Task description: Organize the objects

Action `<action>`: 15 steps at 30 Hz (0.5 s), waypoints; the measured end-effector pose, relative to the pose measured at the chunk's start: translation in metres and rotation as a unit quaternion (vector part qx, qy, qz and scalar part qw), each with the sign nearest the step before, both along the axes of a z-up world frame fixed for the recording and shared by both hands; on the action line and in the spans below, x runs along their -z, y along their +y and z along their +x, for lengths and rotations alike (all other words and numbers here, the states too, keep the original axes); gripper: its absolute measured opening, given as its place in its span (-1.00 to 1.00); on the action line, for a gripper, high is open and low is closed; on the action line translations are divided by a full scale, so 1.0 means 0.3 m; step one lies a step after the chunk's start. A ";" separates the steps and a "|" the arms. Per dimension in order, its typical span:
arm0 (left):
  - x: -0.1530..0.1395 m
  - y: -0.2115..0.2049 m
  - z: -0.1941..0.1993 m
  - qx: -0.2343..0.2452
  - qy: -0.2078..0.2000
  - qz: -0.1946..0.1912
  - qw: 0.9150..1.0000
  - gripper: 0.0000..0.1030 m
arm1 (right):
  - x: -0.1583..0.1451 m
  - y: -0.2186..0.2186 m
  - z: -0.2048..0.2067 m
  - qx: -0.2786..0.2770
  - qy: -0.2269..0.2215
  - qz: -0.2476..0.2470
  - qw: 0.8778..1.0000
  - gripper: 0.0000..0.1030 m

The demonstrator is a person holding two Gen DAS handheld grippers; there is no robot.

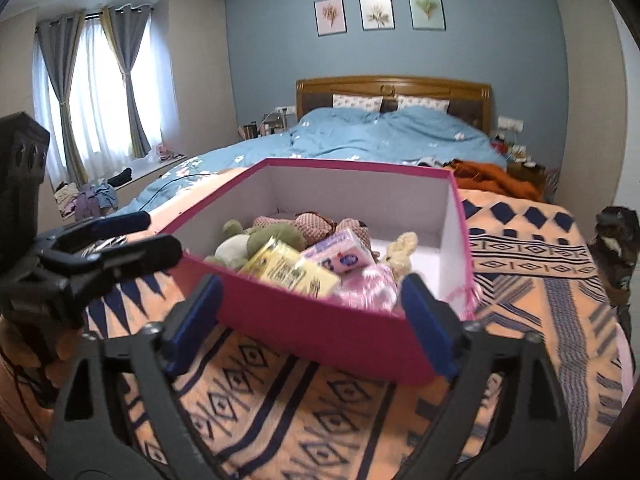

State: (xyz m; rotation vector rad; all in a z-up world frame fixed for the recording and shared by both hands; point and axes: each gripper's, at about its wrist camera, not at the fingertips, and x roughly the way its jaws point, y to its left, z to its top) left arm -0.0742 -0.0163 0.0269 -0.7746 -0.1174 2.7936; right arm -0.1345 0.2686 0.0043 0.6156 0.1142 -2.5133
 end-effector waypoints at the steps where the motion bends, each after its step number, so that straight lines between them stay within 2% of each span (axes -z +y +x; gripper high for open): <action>1: 0.013 -0.002 0.019 -0.008 -0.005 0.001 1.000 1.00 | 0.009 0.005 0.032 0.001 0.006 0.006 1.000 1.00; 7: 0.073 -0.006 0.081 -0.029 -0.036 -0.004 0.999 1.00 | 0.063 0.005 0.128 0.004 -0.012 0.012 1.000 1.00; 15: 0.109 0.026 0.153 -0.042 -0.043 -0.034 0.998 1.00 | 0.118 -0.002 0.158 0.006 -0.033 0.014 0.999 1.00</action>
